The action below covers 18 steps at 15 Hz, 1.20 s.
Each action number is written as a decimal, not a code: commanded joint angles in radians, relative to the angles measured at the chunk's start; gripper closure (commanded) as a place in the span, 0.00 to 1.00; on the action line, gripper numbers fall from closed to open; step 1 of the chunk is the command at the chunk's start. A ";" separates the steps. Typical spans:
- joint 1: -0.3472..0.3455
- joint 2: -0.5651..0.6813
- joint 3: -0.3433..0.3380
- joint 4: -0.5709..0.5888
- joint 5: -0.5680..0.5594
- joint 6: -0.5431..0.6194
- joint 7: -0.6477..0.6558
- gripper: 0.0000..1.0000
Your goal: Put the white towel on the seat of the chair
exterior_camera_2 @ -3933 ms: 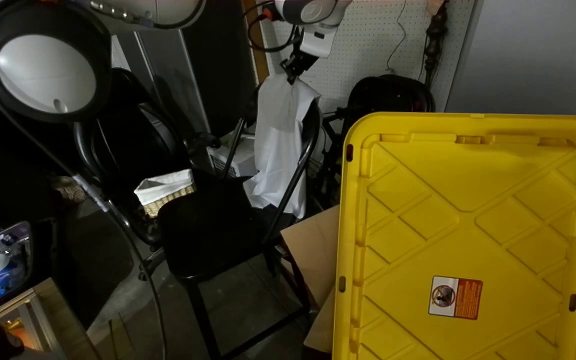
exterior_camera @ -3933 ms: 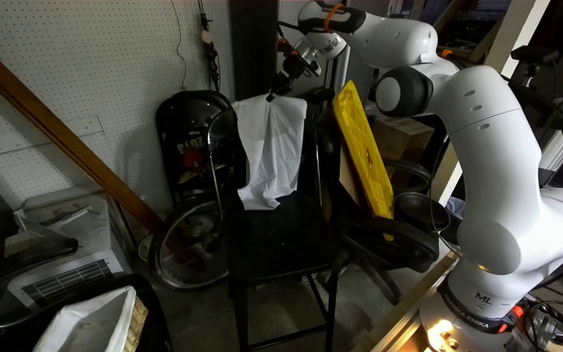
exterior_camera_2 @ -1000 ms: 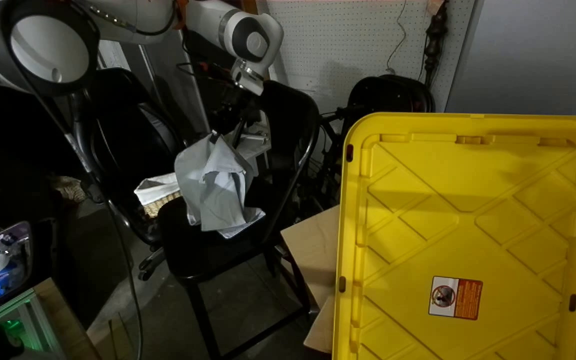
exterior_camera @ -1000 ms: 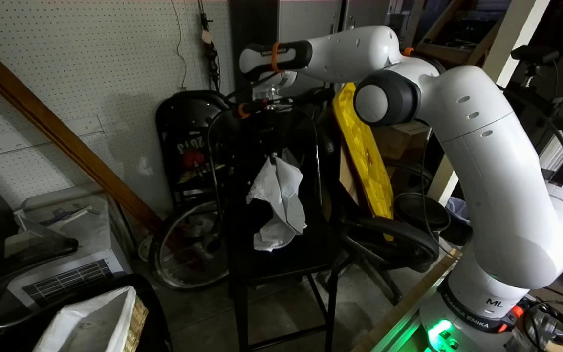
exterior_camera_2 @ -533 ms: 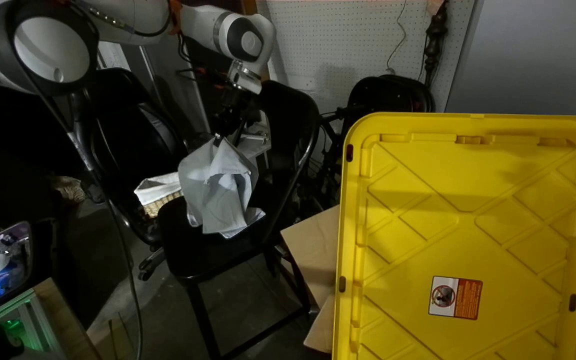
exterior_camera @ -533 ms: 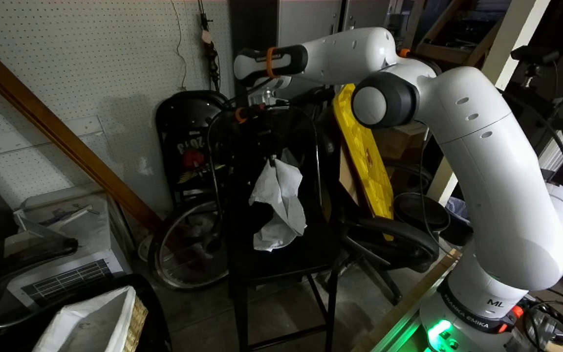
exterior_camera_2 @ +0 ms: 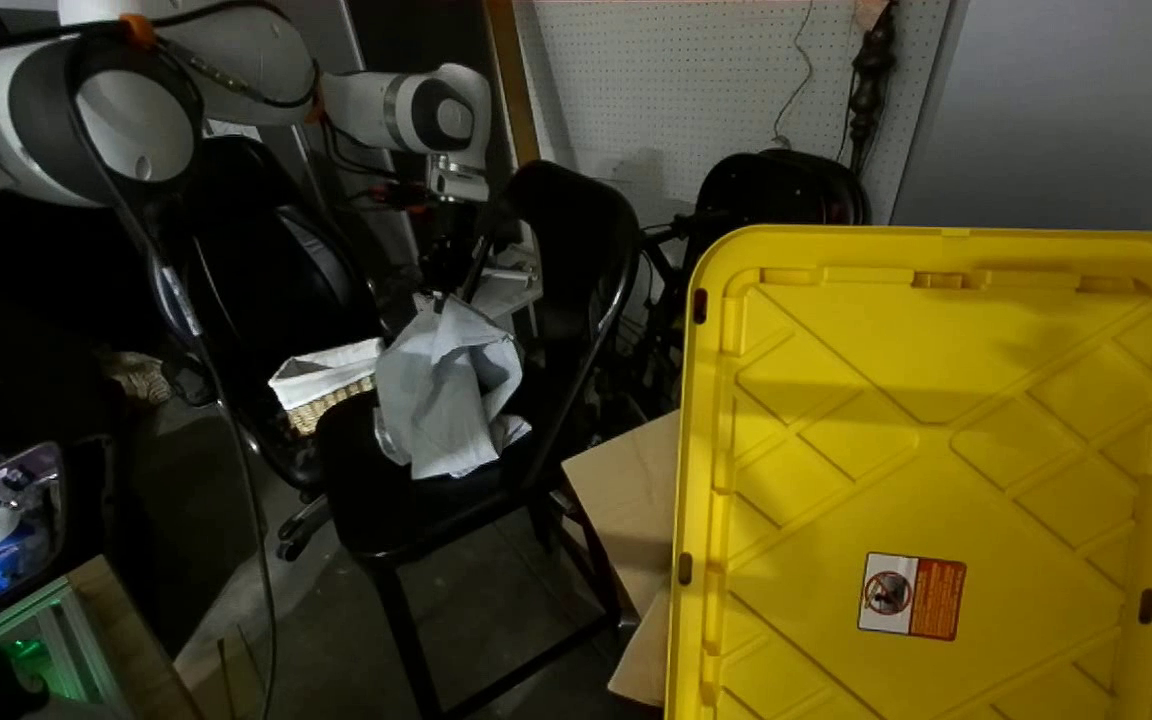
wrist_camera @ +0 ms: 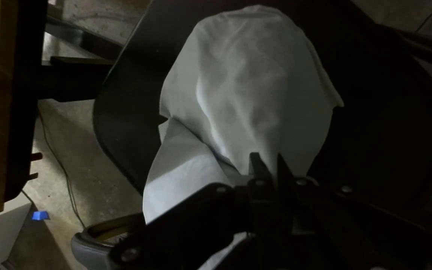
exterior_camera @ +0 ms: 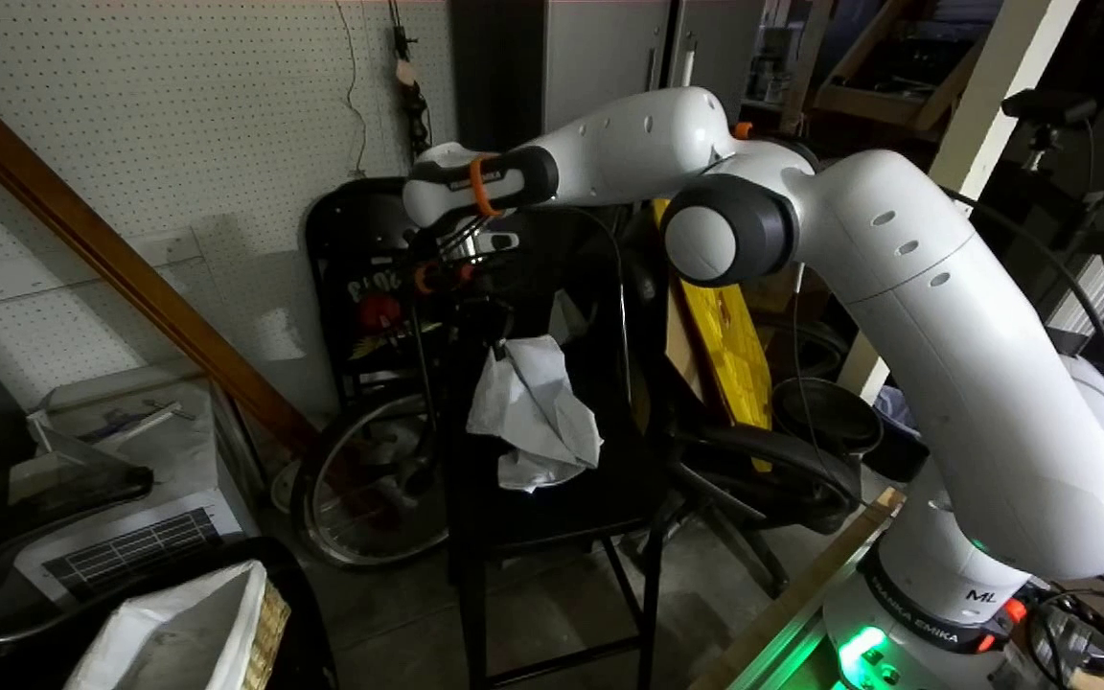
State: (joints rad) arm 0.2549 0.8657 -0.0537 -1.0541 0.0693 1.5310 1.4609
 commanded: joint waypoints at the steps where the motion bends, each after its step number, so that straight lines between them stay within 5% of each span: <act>1: 0.034 0.021 0.001 -0.041 -0.056 0.088 0.032 0.98; 11: 0.047 0.079 0.001 -0.096 -0.098 0.172 -0.001 0.98; 12: 0.052 0.067 -0.002 -0.105 -0.111 0.161 -0.004 0.69; 18: 0.099 -0.118 0.010 -0.259 -0.212 0.088 -0.056 0.33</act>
State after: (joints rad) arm 0.3216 0.8851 -0.0543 -1.1770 -0.0764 1.6552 1.4585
